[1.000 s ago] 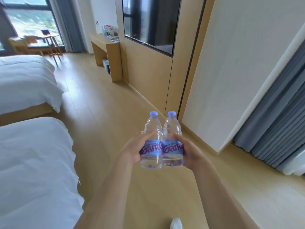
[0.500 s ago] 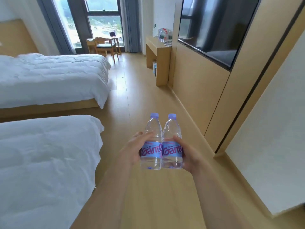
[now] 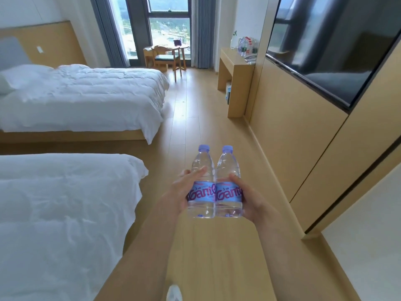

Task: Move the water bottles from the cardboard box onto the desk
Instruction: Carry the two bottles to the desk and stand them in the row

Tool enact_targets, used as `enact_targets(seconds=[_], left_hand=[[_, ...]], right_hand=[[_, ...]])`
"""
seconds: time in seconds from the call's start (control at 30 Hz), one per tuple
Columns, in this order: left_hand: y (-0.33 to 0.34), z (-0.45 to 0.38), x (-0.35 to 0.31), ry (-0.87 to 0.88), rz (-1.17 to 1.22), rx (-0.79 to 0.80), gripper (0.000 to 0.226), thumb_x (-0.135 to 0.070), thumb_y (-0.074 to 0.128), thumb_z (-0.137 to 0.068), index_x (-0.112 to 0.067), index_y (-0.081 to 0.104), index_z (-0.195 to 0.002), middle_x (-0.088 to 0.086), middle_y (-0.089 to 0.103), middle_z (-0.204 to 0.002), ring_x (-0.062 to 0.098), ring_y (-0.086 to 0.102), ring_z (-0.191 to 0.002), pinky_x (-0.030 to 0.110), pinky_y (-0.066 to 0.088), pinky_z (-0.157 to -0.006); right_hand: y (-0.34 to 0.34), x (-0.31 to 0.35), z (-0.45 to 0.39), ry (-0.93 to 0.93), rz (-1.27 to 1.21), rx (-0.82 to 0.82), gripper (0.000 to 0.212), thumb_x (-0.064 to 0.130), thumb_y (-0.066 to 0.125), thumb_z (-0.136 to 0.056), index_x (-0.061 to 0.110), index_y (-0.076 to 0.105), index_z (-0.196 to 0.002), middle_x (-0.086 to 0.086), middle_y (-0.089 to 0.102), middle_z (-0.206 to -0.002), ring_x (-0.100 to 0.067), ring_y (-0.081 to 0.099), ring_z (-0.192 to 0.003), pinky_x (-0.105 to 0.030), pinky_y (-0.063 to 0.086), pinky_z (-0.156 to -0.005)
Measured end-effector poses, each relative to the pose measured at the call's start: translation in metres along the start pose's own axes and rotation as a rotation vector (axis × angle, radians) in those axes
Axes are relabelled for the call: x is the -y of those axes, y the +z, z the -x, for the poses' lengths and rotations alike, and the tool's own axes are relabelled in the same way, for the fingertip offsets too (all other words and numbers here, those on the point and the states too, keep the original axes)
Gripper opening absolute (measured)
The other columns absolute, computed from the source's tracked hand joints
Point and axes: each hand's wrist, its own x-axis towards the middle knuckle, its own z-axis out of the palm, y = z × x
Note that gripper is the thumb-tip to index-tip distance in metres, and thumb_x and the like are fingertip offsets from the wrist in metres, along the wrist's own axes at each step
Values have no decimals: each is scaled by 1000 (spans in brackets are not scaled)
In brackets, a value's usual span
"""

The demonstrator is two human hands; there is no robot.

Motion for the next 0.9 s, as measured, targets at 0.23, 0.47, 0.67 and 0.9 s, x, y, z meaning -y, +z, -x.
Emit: enact_targets(seconds=[0.23,0.47,0.67,0.9], left_hand=[[-7,-98,-39,-9,22,66,54,-27,79,-86,-5,51,-127,21,69,-108,34,72,-81,49,62,-74],[-24,-208,-112,2,28,99,62,-27,79,-86,-2,47,-134,22,68,-109,36,69,-89,55,58,-85],[-38,-280,-161,-12,25,127,61,-29,78,-86,-5,49,-133,19,69,-106,32,71,-81,48,62,-75],[-57,-344,-197,-1,23,92,59,-26,76,-89,-2,47,-134,20,67,-106,30,69,-75,44,61,-72]], right_hand=[[-1,40,-92,-23,-8,-33,73,44,74,-76,1,59,-134,-25,67,-124,-43,64,-118,-59,49,-103],[26,107,-198,-21,12,-87,66,44,73,-73,2,66,-124,-23,72,-114,-37,72,-101,-48,61,-83],[41,147,-272,-23,-16,-73,66,42,72,-78,2,62,-130,-23,71,-116,-36,72,-101,-44,62,-76],[51,169,-355,-15,-5,-28,70,42,73,-81,2,57,-135,-26,67,-124,-43,65,-115,-56,53,-98]])
